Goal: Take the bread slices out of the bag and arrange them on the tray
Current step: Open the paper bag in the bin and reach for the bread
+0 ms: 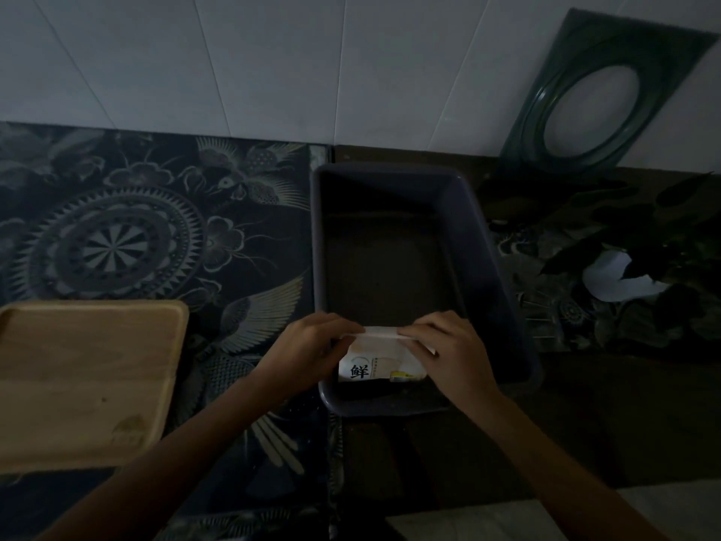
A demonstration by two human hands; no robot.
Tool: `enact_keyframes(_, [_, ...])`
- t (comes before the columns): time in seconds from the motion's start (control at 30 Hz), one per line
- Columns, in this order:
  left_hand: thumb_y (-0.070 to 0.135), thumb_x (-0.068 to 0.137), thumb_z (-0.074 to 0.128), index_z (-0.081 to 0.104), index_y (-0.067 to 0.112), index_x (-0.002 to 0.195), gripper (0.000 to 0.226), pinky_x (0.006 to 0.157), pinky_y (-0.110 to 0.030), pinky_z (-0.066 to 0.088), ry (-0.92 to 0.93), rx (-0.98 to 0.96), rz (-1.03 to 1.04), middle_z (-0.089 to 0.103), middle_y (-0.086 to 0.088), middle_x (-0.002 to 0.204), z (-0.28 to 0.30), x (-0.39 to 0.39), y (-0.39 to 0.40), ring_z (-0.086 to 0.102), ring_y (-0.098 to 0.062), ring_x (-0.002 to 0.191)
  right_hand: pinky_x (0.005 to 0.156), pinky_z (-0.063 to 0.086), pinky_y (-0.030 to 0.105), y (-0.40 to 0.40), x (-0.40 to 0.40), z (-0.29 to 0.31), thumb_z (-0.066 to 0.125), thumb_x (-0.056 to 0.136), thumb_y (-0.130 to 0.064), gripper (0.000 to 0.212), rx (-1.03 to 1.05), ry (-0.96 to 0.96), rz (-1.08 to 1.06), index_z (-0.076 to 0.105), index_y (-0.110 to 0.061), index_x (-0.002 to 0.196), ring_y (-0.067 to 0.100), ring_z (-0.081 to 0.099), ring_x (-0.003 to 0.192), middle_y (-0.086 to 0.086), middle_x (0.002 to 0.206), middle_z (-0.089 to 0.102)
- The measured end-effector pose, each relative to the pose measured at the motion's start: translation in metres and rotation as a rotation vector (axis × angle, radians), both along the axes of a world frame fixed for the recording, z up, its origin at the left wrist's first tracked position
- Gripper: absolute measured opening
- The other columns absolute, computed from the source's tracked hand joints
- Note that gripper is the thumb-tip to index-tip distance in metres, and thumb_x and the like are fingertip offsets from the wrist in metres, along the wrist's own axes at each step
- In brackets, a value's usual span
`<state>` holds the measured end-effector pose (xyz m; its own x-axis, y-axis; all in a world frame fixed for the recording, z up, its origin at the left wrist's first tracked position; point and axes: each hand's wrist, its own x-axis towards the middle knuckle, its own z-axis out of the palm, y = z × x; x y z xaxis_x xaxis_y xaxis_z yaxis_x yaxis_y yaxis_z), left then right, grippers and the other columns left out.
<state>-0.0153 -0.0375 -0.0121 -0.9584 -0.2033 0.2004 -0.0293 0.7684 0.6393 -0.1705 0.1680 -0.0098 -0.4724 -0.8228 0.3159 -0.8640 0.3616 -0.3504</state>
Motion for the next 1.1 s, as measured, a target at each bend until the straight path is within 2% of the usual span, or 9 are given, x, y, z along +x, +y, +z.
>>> enact_keyframes(0.13, [0.018, 0.093, 0.065, 0.072, 0.015, 0.110, 0.019, 0.077, -0.039, 0.058, -0.013, -0.014, -0.010, 0.074, 0.001, 0.102, 0.001, -0.006, 0.000, 0.069, -0.016, 0.091, 0.072, 0.052, 0.039, -0.002, -0.004, 0.003, 0.083, 0.083, -0.018, 0.014, 0.019, -0.111, -0.003, 0.082, -0.018, 0.098, 0.018, 0.063, 0.083, -0.004, 0.087, 0.072])
enact_keyframes(0.23, [0.020, 0.089, 0.067, 0.069, 0.019, 0.107, 0.018, 0.067, -0.038, 0.058, -0.013, -0.072, -0.033, 0.070, 0.004, 0.100, 0.004, -0.009, 0.000, 0.063, -0.009, 0.080, 0.073, 0.055, 0.044, -0.004, -0.011, 0.007, 0.083, 0.084, -0.021, 0.014, 0.050, -0.248, 0.009, 0.082, -0.021, 0.098, 0.015, 0.063, 0.084, -0.007, 0.087, 0.072])
enact_keyframes(0.37, [0.019, 0.086, 0.069, 0.064, 0.024, 0.117, 0.032, 0.055, -0.022, 0.050, 0.020, -0.193, -0.086, 0.063, 0.006, 0.111, 0.009, -0.011, 0.005, 0.062, -0.009, 0.080, 0.081, 0.058, 0.042, -0.007, -0.023, 0.013, 0.084, 0.082, -0.029, 0.018, 0.111, -0.407, 0.039, 0.081, -0.024, 0.100, 0.008, 0.066, 0.089, -0.015, 0.090, 0.071])
enact_keyframes(0.47, [0.019, 0.088, 0.067, 0.067, 0.020, 0.116, 0.028, 0.056, -0.023, 0.051, 0.068, -0.277, -0.149, 0.066, 0.003, 0.108, 0.012, -0.010, 0.005, 0.064, -0.012, 0.082, 0.089, 0.058, 0.038, -0.010, -0.033, 0.019, 0.082, 0.083, -0.035, 0.026, 0.210, -0.512, 0.075, 0.078, -0.028, 0.107, 0.000, 0.066, 0.096, -0.014, 0.101, 0.073])
enact_keyframes(0.63, [0.024, 0.092, 0.064, 0.072, 0.016, 0.109, 0.020, 0.059, -0.034, 0.056, 0.097, -0.240, -0.143, 0.071, 0.001, 0.100, 0.021, -0.008, 0.001, 0.068, -0.015, 0.081, 0.089, 0.056, 0.031, -0.008, -0.036, 0.030, 0.079, 0.083, -0.043, 0.041, 0.255, -0.407, 0.189, 0.070, -0.030, 0.121, -0.001, 0.061, 0.100, -0.021, 0.107, 0.063])
enact_keyframes(0.73, [0.023, 0.094, 0.063, 0.074, 0.016, 0.104, 0.016, 0.061, -0.037, 0.056, 0.083, -0.155, -0.078, 0.071, 0.003, 0.094, 0.024, -0.010, 0.001, 0.068, -0.015, 0.077, 0.088, 0.055, 0.029, -0.006, -0.031, 0.030, 0.075, 0.087, -0.036, 0.034, 0.164, -0.331, 0.219, 0.071, -0.026, 0.119, 0.001, 0.061, 0.100, -0.017, 0.106, 0.066])
enact_keyframes(0.87, [0.023, 0.090, 0.069, 0.076, 0.021, 0.099, 0.011, 0.065, -0.035, 0.058, 0.041, -0.031, -0.004, 0.073, 0.008, 0.092, 0.022, -0.012, 0.002, 0.069, -0.007, 0.077, 0.082, 0.056, 0.030, -0.004, -0.027, 0.029, 0.073, 0.091, -0.028, 0.021, 0.102, -0.259, 0.245, 0.075, -0.022, 0.111, 0.004, 0.063, 0.094, -0.009, 0.101, 0.072])
enact_keyframes(0.97, [0.034, 0.090, 0.067, 0.076, 0.026, 0.096, 0.014, 0.069, -0.030, 0.058, -0.023, 0.038, 0.002, 0.072, 0.013, 0.090, 0.024, -0.015, 0.004, 0.068, 0.000, 0.078, 0.077, 0.057, 0.030, -0.005, -0.030, 0.031, 0.072, 0.094, -0.025, 0.016, 0.086, -0.238, 0.284, 0.078, -0.019, 0.107, 0.000, 0.061, 0.087, -0.008, 0.096, 0.074])
enact_keyframes(1.1, [0.041, 0.091, 0.061, 0.076, 0.028, 0.092, 0.019, 0.068, -0.023, 0.055, -0.054, 0.114, 0.005, 0.071, 0.012, 0.086, 0.030, -0.021, 0.009, 0.066, -0.001, 0.076, 0.082, 0.057, 0.035, -0.009, -0.036, 0.034, 0.070, 0.096, -0.023, 0.016, 0.100, -0.288, 0.289, 0.078, -0.016, 0.109, 0.007, 0.066, 0.092, -0.005, 0.100, 0.076])
